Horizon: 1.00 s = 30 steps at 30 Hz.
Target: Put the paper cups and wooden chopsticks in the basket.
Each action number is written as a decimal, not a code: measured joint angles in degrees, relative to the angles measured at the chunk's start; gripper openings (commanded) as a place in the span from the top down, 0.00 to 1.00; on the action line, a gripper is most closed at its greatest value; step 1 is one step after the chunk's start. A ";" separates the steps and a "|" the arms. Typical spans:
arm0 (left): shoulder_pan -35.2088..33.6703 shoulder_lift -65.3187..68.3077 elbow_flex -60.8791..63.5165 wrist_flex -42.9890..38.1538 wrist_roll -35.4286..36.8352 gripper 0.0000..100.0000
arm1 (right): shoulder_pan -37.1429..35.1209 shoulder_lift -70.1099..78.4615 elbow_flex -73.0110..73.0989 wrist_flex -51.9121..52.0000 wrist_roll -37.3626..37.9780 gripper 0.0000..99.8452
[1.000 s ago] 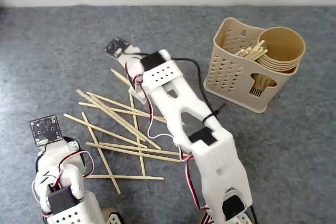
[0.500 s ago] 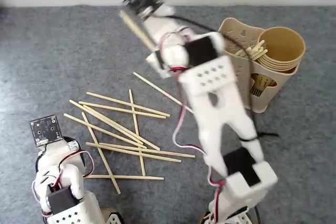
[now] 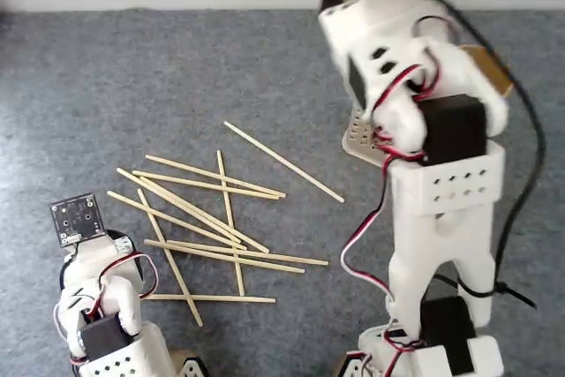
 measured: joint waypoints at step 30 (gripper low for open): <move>0.00 0.00 0.00 0.00 0.00 0.96 | 12.92 23.30 0.00 -21.27 -20.40 0.99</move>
